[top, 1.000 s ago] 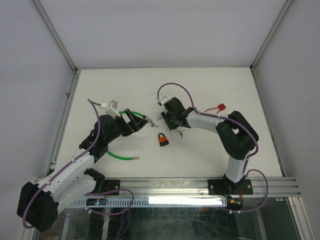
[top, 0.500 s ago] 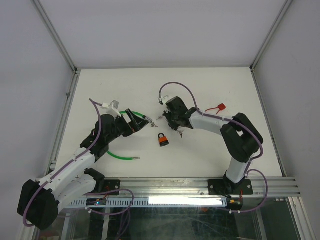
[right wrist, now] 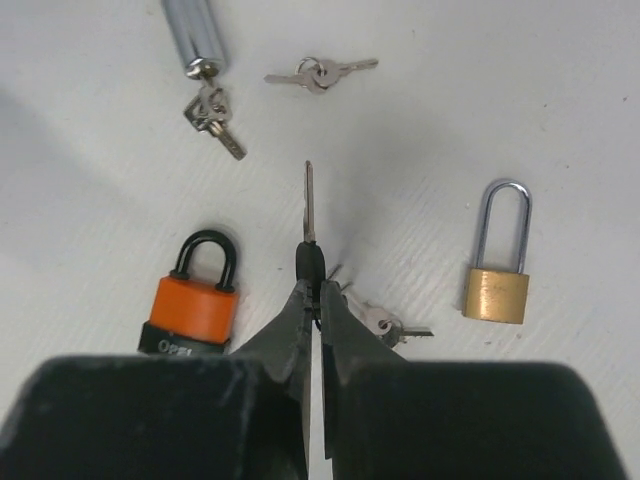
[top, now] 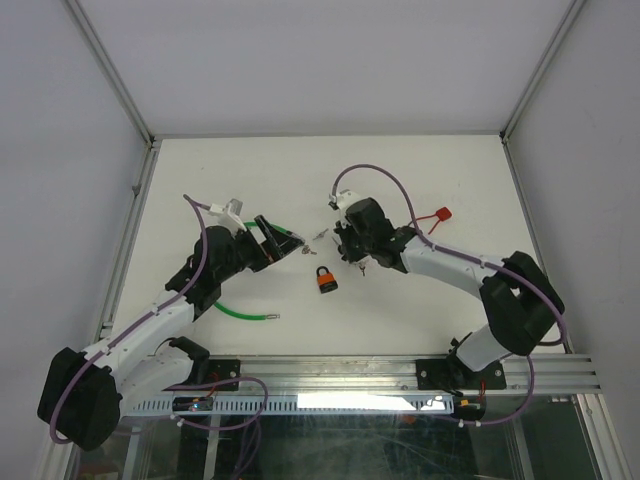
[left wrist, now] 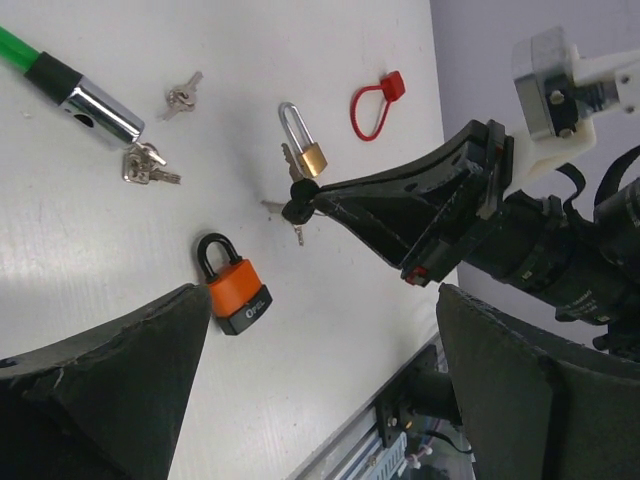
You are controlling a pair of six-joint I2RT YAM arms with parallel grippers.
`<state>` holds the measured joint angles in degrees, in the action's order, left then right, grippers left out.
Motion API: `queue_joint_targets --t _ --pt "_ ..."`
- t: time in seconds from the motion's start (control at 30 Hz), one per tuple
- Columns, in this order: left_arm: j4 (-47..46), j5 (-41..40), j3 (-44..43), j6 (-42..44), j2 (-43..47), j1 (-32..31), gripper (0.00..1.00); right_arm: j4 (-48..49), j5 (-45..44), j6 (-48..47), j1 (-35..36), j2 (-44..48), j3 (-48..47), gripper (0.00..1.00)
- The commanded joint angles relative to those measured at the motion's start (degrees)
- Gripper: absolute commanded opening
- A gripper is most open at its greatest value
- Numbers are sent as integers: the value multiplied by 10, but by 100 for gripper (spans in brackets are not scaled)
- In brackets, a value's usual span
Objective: Unlock with the key
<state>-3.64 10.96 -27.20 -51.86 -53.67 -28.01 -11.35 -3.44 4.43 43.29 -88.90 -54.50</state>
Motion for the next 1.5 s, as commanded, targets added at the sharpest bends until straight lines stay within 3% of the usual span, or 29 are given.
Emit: queue_joint_targets --t 0.0,0.37,0.83,0.97,1.0,1.03,1.27,1.47 --pt "-93 45 -2 -25 -16 6 99 67 27 37 10 73 36 0" --pt "-212 71 8 5 -29 6 99 192 119 116 10 209 131 0" --pt "-290 122 8 27 -45 6 97 344 150 141 10 217 173 0" --pt "-312 141 11 21 -59 6 93 384 150 141 10 208 180 0" --pt "-317 146 11 19 -62 6 91 388 252 207 10 206 179 0" --pt "-322 151 12 18 -66 6 90 392 268 216 10 204 179 0" --pt "-354 163 12 15 -81 6 77 414 311 228 10 200 177 0" --pt "-376 177 14 9 -83 6 58 415 312 232 10 198 180 0"
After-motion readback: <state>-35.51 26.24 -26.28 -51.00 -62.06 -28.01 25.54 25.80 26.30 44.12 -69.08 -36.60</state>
